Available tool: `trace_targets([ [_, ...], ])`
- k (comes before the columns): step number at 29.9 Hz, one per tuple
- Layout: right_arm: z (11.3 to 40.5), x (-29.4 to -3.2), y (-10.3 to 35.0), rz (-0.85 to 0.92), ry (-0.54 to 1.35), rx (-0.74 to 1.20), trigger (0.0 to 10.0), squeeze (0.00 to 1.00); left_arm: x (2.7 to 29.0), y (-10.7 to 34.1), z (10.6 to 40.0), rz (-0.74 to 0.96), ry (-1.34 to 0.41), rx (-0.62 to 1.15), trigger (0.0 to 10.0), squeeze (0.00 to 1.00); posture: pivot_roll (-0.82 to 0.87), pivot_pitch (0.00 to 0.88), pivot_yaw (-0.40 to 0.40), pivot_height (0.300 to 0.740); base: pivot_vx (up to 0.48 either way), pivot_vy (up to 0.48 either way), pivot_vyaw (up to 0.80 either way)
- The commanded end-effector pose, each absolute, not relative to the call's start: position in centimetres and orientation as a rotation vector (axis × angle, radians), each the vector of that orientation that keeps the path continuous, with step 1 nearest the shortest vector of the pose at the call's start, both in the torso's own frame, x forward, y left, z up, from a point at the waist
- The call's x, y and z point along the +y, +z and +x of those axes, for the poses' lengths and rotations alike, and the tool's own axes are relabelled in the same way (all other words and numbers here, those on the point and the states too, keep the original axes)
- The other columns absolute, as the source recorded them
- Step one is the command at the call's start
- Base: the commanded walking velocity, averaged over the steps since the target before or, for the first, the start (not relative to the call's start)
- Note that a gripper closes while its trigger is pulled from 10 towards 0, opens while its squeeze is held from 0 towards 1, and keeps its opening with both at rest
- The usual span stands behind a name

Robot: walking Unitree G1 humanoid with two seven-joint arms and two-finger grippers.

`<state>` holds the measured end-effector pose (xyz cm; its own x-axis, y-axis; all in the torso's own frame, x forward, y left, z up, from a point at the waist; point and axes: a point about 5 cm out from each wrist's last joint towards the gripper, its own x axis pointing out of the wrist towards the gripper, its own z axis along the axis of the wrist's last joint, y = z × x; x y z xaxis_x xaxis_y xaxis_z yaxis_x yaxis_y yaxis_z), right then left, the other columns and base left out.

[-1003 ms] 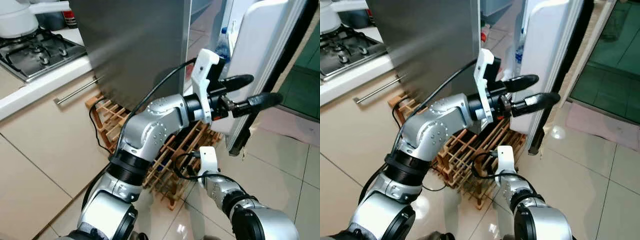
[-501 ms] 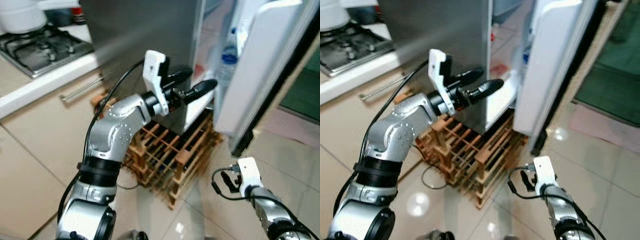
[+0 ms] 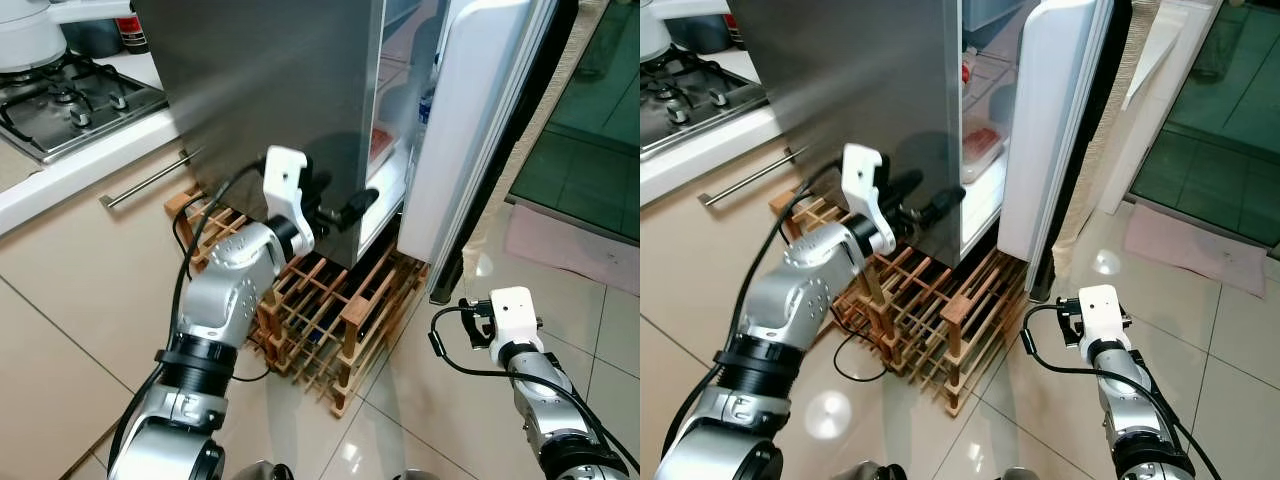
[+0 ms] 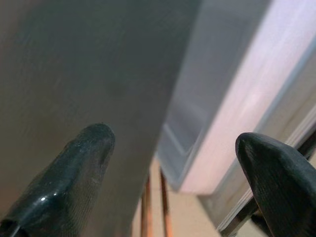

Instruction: Restocking fridge

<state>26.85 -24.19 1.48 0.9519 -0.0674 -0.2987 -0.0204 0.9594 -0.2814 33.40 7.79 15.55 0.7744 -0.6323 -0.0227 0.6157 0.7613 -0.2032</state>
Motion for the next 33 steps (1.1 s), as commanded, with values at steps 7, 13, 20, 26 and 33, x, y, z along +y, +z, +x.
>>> trace_targets([
  [7, 25.6, -25.2, 0.8, -0.294, -0.031, 0.354, 10.0, 0.0, 8.1, 15.2, 33.9, -0.167, -0.638, 0.081, 10.0, 0.0, -0.18, 0.0, 0.045, 0.732, 0.0, 0.0, 0.0],
  [13, 22.5, -25.7, -1.8, -0.3, -0.007, 0.491, 10.0, 0.0, 7.7, 15.4, 34.0, -0.172, -0.647, 0.064, 10.0, 0.0, -0.19, 0.0, 0.044, 0.732, 0.0, 0.0, 0.0],
  [20, 20.5, -25.7, -3.4, -0.255, -0.004, 0.588, 10.0, 0.0, 4.3, 18.8, 33.3, -0.2, -0.803, -0.033, 10.0, 0.0, -0.19, 0.0, 0.046, 0.732, 0.0, 0.0, 0.0],
  [26, 20.7, -25.7, -3.4, -0.241, -0.008, 0.584, 10.0, 0.0, 2.0, 21.0, 32.3, -0.254, -0.925, -0.069, 10.0, 0.0, -0.2, 0.0, 0.047, 0.732, 0.0, 0.0, 0.0],
  [33, 20.8, -25.2, -3.7, -0.232, 0.006, 0.603, 10.0, 0.0, 0.0, 23.8, 30.8, -0.301, -1.075, -0.104, 10.0, 0.0, -0.19, 0.0, 0.05, 0.732, 0.0, 0.0, 0.0],
])
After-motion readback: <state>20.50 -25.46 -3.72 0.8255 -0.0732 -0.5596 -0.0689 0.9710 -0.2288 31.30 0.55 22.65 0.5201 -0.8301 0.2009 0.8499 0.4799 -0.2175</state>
